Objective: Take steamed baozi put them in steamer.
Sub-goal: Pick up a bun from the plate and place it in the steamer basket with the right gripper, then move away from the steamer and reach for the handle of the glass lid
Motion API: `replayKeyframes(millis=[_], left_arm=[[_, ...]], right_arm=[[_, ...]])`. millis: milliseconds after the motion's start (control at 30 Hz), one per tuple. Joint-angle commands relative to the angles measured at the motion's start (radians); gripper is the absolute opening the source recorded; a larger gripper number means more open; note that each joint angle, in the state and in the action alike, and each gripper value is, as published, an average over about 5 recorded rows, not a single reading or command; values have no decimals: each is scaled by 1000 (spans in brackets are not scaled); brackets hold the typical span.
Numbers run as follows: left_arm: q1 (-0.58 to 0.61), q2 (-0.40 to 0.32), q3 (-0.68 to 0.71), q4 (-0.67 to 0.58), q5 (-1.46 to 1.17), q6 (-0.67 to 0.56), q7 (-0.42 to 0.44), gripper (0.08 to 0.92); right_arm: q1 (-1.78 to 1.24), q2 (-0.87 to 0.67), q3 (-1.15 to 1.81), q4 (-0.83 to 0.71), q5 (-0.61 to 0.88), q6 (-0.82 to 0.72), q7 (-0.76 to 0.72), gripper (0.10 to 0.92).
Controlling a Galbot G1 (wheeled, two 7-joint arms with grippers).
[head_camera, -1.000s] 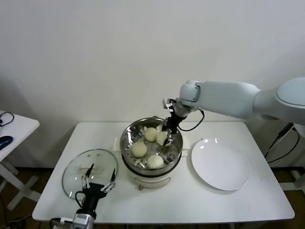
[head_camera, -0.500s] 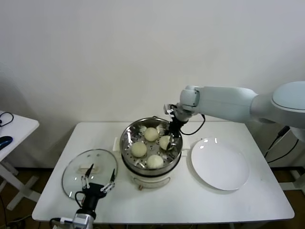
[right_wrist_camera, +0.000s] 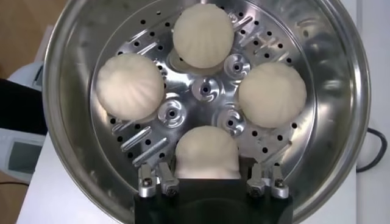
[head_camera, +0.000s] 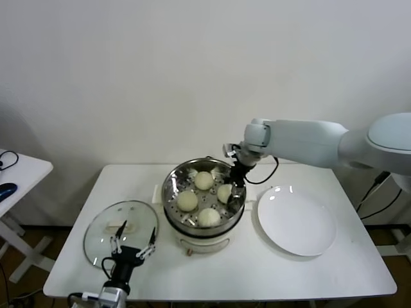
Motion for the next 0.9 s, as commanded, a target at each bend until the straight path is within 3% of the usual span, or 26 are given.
replayKeyframes(millis=[33,167,500,700,900], left_arm=[[0,0,0,1,1,1,0,823],[0,1,-2,2,0,0,0,823],[-1,4,-9,6,-1,-2,-1,823],[-13,11,-31,19,17,-2,12,823],[-29,26,-50,26,37,-9,25,823]], right_arm=[[-4,-2,12,1,-9,1,4,741],[4,-3,24,2,-5,3,0,813],[71,-91,82,103,-3,5,-14,823],[32,-279,250,236,-91,12,53,823],[-162,-514,467,401,-212,75,244,823]])
